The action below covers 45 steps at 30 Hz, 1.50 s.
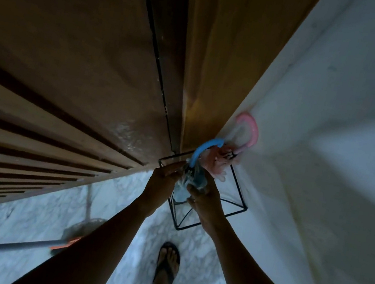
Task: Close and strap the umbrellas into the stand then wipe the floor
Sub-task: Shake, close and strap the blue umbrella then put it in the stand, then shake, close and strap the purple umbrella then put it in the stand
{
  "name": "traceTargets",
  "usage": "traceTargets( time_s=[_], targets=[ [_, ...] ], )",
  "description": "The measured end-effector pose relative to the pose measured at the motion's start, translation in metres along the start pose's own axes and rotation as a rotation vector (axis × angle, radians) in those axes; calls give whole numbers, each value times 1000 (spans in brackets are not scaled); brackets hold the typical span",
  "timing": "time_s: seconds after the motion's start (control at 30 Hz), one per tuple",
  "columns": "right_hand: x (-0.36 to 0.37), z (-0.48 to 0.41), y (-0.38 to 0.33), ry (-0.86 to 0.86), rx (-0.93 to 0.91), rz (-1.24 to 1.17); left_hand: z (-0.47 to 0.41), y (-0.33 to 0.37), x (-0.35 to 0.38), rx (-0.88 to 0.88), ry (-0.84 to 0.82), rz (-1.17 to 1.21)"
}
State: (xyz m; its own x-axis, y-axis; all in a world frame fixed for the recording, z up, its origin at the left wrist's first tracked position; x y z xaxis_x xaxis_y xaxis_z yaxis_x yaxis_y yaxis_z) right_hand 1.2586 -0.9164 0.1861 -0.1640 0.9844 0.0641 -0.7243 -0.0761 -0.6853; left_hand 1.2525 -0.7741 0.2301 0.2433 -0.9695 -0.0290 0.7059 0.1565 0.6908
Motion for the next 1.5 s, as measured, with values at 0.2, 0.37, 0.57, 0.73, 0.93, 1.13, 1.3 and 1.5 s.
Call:
traceTargets(
  time_s=[0.2,0.37,0.57,0.73,0.93,1.13,1.3,1.5],
  targets=[
    [3,8,-30,119,-112,134,10,22,-2,89,-51,-17],
    [0,47,-28,333,-62,244,65,52,-27,161,-41,-114],
    [67,138,-39,252,-10,366,167,43,-112,106,73,-323],
    [179,223,-28,2,-70,565,284,2,-222,85,286,-293],
    [356,386,8,-335,-287,695,471,-81,-376,116,563,-226],
    [512,564,161,-693,-401,954,701,-250,-506,65,856,-189],
    [615,730,301,-1026,-517,1214,886,-402,-576,-95,1104,-134],
    [696,887,463,-1339,-684,1490,1035,-558,-612,-316,1292,-34]
  ],
)
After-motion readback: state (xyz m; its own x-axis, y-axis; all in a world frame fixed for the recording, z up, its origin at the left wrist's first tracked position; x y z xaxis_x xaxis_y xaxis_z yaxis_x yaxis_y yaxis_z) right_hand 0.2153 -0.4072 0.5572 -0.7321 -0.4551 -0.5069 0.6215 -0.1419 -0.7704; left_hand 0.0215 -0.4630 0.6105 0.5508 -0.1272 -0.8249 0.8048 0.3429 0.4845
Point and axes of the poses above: each hand's wrist, its own z-axis away from the middle knuckle, its own x-axis out of the palm, y = z × x, the point moved 10 cm from there along -z, towards the middle knuckle, and after that the axes turned 1 degree about x, right-handed, at the moved point
